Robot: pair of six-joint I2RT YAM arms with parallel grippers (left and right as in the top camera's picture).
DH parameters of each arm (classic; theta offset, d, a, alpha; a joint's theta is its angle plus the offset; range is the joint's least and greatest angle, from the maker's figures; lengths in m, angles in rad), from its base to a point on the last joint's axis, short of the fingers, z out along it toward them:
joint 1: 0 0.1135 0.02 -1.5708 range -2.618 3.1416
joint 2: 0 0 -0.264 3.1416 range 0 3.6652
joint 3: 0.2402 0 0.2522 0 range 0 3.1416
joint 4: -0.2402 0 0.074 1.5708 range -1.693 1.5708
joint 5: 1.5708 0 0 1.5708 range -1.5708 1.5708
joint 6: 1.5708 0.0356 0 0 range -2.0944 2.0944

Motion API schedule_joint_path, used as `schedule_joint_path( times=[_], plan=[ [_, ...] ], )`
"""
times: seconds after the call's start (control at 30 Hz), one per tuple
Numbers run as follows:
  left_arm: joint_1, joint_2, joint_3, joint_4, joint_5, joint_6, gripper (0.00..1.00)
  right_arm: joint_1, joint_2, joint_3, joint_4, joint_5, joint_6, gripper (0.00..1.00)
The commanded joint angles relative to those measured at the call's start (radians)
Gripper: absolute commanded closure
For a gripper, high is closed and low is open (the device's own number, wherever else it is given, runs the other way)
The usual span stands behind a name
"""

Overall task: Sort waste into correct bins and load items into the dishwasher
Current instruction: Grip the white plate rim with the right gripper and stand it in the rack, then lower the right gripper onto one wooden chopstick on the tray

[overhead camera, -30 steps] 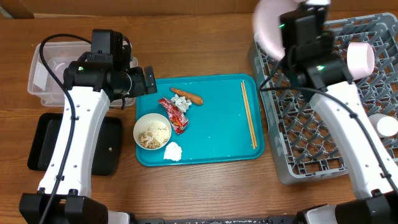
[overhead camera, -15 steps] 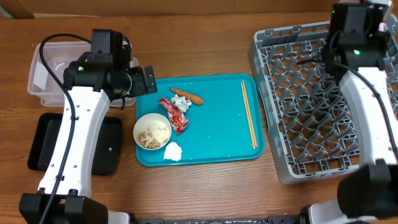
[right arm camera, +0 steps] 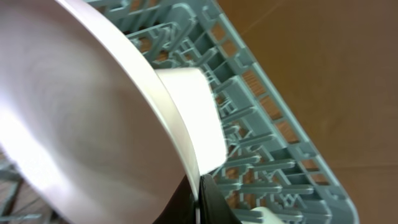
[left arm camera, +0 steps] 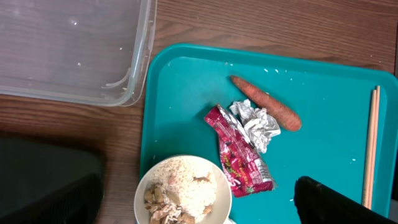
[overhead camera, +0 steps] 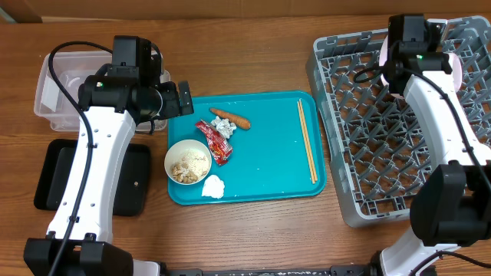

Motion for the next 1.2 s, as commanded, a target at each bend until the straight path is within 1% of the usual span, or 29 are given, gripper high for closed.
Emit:
schedule_joint_path(
  times=[0.0, 0.03, 0.07, 0.1, 0.13, 0.17, 0.2, 0.23, 0.33, 0.43, 0.5, 0.63, 0.7, 0.77, 0.9, 1.07, 1.13, 1.17],
  plan=[
    [0.003, -0.022, 0.003, 0.002, 0.001, -0.007, 0.00, 0.055, -0.006, 0.000, -0.020, -0.096, 0.030, 0.96],
    [0.003, -0.022, 0.003, 0.002, 0.001, -0.007, 0.00, 0.074, -0.009, 0.002, -0.030, -0.098, 0.029, 0.91],
    [0.003, -0.022, 0.003, 0.002, 0.000, -0.007, 0.00, 0.090, -0.013, 0.002, -0.039, -0.098, 0.029, 0.81],
    [0.003, -0.022, 0.003, 0.002, 0.001, -0.007, 0.00, 0.113, -0.019, 0.002, -0.055, -0.098, 0.029, 0.69],
    [0.003, -0.022, 0.003, 0.002, 0.001, -0.007, 0.00, 0.127, -0.024, 0.002, -0.068, -0.098, 0.029, 0.47],
    [0.003, -0.022, 0.003, 0.002, 0.001, -0.007, 0.00, 0.141, -0.029, 0.002, -0.079, -0.098, 0.029, 0.40],
    [0.003, -0.022, 0.003, 0.002, 0.000, -0.007, 0.00, 0.158, -0.037, 0.002, -0.097, -0.098, 0.029, 0.15],
    [0.003, -0.022, 0.003, 0.002, 0.000, -0.007, 0.00, 0.166, -0.040, 0.002, -0.106, -0.098, 0.030, 0.00],
    [0.003, -0.022, 0.003, 0.005, 0.000, -0.007, 0.00, 0.183, -0.069, 0.002, -0.145, -0.109, 0.075, 0.00],
    [0.003, -0.022, 0.003, 0.004, 0.001, -0.007, 0.00, 0.187, -0.124, 0.002, -0.167, -0.222, 0.078, 0.00],
    [0.003, -0.022, 0.003, 0.003, 0.001, -0.007, 0.00, 0.187, -0.168, 0.002, -0.182, -0.362, 0.077, 0.00],
    [0.003, -0.022, 0.003, 0.001, 0.001, -0.007, 0.00, 0.187, -0.235, 0.002, -0.238, -0.813, -0.011, 0.00],
    [0.003, -0.022, 0.003, 0.001, 0.001, -0.007, 0.00, 0.191, -0.237, 0.001, -0.278, -0.929, -0.021, 0.03],
    [0.003, -0.022, 0.003, 0.001, 0.001, -0.007, 0.00, 0.203, -0.230, -0.006, -0.319, -0.976, -0.026, 0.06],
    [0.003, -0.022, 0.003, 0.000, 0.001, -0.007, 0.00, 0.256, -0.190, -0.009, -0.394, -0.980, -0.066, 0.08],
    [0.003, -0.022, 0.003, -0.001, 0.001, -0.008, 0.00, 0.322, -0.106, -0.038, -0.396, -0.997, -0.076, 0.09],
    [0.003, -0.022, 0.003, -0.004, 0.001, -0.008, 0.00, 0.340, -0.061, -0.055, -0.392, -1.019, -0.076, 0.13],
    [0.003, -0.022, 0.003, -0.006, 0.001, -0.007, 0.00, 0.346, -0.043, -0.064, -0.389, -1.027, -0.076, 0.17]
  ],
)
